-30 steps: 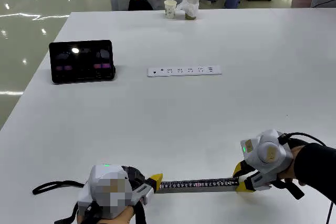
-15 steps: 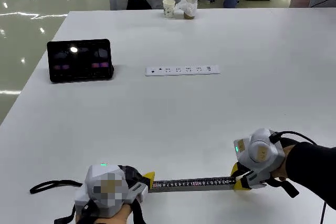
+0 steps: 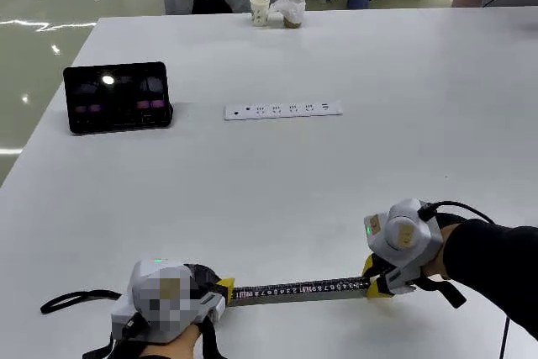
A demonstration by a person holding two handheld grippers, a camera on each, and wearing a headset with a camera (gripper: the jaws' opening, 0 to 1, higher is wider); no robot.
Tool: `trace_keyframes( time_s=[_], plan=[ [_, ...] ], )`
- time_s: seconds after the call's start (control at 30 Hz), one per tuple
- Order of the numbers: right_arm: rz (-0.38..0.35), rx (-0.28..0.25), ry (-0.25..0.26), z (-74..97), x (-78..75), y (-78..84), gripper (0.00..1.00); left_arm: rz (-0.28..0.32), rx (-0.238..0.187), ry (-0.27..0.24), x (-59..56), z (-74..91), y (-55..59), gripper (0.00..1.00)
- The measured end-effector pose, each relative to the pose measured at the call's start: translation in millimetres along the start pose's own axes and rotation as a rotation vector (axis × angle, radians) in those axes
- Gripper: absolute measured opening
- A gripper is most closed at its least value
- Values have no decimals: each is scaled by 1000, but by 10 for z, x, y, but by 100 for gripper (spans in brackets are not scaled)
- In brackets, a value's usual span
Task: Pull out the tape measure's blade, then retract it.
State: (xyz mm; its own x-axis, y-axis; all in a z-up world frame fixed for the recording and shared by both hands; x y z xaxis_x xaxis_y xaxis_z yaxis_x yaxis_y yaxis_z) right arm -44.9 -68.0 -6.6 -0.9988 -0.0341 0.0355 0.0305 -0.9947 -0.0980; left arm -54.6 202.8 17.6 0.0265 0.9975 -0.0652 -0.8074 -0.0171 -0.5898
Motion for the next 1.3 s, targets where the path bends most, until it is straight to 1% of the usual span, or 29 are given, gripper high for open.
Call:
trace_keyframes(
  time_s=[0.1, 0.17, 0.23, 0.37, 0.5, 0.6, 0.67, 0.8, 0.93, 1.3],
  plan=[
    [4, 10, 0, -2, -2, -1, 10, -10, 8, -5, 4, -3, 3, 65],
    [-7, 13, -1, -11, -10, -21, 10, -13, 12, -6, 1, 0, 6, 65],
    [0, 20, 1, -6, 0, -30, 10, -16, 12, -7, 5, -2, 4, 65],
    [-12, 23, 1, -8, -4, -35, 10, -16, 14, -6, 5, -2, 6, 65],
    [16, 29, 18, -17, 7, -57, 10, -23, 18, -5, 4, -4, 8, 65],
    [-6, 23, 12, -12, -1, -77, 10, -27, 17, -6, 3, -7, 6, 65],
    [2, 25, 15, -11, 7, -95, 10, -33, 12, -3, 3, -9, 0, 65],
    [5, 28, 15, -18, 5, -127, 10, -31, 14, -2, -1, -7, 6, 65],
    [-17, 24, -5, -11, -2, -155, 10, -26, 17, -1, -1, -14, 2, 65],
    [-24, 35, -6, -23, 2, -205, 11, -28, 16, -2, 0, -19, 1, 65]
  ],
)
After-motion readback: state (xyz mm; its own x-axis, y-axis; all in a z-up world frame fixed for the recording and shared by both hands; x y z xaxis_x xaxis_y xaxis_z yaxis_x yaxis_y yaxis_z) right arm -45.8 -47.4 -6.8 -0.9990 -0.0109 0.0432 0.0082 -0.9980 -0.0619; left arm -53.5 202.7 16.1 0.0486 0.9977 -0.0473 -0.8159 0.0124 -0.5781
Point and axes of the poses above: the centre of the closed fingertips' face, and the gripper's own axes: z roughly backward along the fingers, x roughly to its left, y roughly out of its underside, the point moved 1 cm from there along z, roughly backward along the fingers, and after that the axes turned 15 degrees about x, right-handed, at the moved point
